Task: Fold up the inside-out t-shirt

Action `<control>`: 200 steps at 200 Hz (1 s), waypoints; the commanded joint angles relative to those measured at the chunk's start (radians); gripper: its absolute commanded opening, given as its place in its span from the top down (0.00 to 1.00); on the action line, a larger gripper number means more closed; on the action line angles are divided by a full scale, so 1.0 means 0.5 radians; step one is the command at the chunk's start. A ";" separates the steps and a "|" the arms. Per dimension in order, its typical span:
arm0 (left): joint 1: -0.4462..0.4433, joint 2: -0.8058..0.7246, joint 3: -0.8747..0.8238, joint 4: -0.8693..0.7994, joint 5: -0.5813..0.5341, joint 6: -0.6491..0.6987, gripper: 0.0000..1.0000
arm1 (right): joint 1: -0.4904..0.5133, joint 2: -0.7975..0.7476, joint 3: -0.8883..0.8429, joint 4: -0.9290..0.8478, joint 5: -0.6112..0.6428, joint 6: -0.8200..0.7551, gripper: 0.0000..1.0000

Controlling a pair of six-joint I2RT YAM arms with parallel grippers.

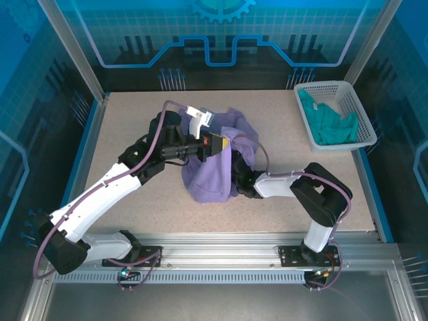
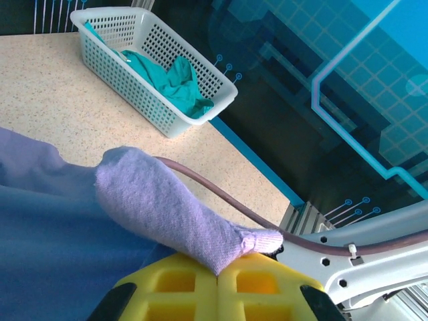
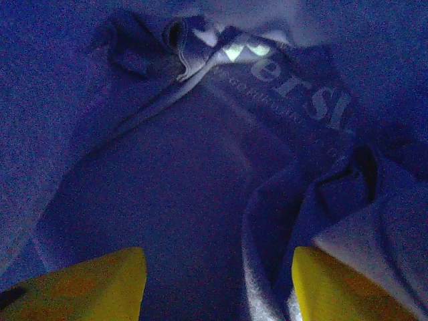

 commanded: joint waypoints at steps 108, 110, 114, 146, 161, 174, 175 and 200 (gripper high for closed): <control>0.065 0.034 0.156 -0.006 0.051 -0.079 1.00 | 0.252 0.162 0.281 -0.323 0.099 -0.169 0.24; 0.065 0.031 0.156 -0.009 0.059 -0.079 1.00 | 0.244 0.162 0.292 -0.332 0.099 -0.167 0.24; 0.062 0.025 0.154 -0.013 0.071 -0.076 1.00 | 0.228 0.163 0.310 -0.336 0.095 -0.169 0.24; 0.062 -0.086 0.106 -0.002 0.202 -0.043 1.00 | 0.069 0.178 0.453 -0.597 0.025 -0.121 0.22; 0.064 -0.171 0.062 0.002 0.232 -0.005 1.00 | 0.001 0.169 0.479 -0.649 -0.034 -0.127 0.22; 0.064 -0.240 0.023 0.002 0.205 0.027 1.00 | -0.054 0.152 0.478 -0.666 -0.106 -0.131 0.22; 0.065 -0.246 0.020 0.002 0.200 0.029 1.00 | -0.059 0.151 0.478 -0.668 -0.115 -0.131 0.22; 0.063 -0.310 -0.010 0.016 0.153 0.046 1.00 | -0.127 0.129 0.500 -0.731 -0.218 -0.130 0.22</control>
